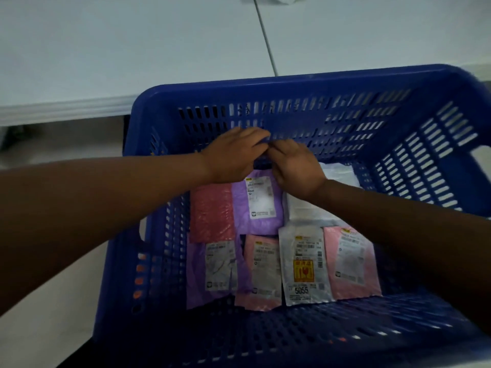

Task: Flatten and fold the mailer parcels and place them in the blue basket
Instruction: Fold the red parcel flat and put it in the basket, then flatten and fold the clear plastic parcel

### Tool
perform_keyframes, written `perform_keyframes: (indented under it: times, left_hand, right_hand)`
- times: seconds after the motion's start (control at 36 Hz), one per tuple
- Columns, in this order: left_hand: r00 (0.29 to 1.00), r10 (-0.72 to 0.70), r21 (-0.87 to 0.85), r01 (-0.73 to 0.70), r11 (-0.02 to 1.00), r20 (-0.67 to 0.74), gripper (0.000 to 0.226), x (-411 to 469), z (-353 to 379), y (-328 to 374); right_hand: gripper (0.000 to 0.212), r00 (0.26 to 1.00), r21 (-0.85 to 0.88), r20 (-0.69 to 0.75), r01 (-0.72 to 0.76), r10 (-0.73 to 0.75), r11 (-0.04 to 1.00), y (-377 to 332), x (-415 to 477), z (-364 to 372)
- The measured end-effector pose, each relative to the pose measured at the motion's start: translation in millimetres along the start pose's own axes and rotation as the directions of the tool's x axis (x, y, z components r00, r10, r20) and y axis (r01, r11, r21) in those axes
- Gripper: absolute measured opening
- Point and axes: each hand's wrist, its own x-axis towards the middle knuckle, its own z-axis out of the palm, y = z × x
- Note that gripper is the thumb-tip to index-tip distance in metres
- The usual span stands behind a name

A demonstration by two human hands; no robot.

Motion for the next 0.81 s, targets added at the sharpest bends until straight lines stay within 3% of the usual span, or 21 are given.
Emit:
perform_keyframes:
  times: [0.11, 0.25, 0.44, 0.56, 0.64, 0.69, 0.75, 0.81]
  left_hand:
    - [0.989, 0.056, 0.103, -0.042, 0.994, -0.138, 0.04, 12, -17, -2]
    - [0.961, 0.018, 0.184, 0.035, 0.982, -0.277, 0.051, 24, -41, -16]
    - [0.873, -0.195, 0.021, 0.229, 0.973, -0.447, 0.047, 47, -61, -32]
    - [0.823, -0.271, -0.098, 0.257, 0.961, -0.499, 0.032, 63, -70, -39]
    - [0.791, -0.367, -0.229, 0.289, 0.929, -0.49, 0.032, 78, -77, -43]
    - [0.768, -0.494, -0.375, 0.353, 0.857, -0.407, 0.038, 88, -80, -48]
    - [0.755, -0.59, -0.518, 0.396, 0.759, -0.287, 0.047, 100, -82, -54]
    - [0.77, -0.604, -0.543, 0.425, 0.725, -0.204, 0.056, 111, -86, -59]
  right_hand:
    - [0.029, 0.987, -0.027, -0.065, 0.147, -0.149, 0.989, 11, 21, -29]
    - [0.023, 0.948, -0.191, -0.152, 0.25, -0.28, 0.949, 29, 61, -69]
    - [0.026, 0.927, -0.096, -0.367, 0.037, -0.07, 0.995, 26, 95, -87]
    - [0.032, 0.936, -0.136, -0.338, 0.05, -0.094, 0.989, 33, 111, -86]
    - [0.033, 0.925, -0.184, -0.365, 0.035, -0.101, 0.982, 41, 130, -93]
    - [0.033, 0.91, -0.137, -0.411, -0.006, -0.052, 0.991, 45, 146, -98]
    - [0.031, 0.898, -0.089, -0.438, -0.09, 0.042, 0.992, 50, 161, -100]
    - [0.027, 0.865, -0.004, -0.466, -0.21, 0.185, 0.978, 55, 174, -98]
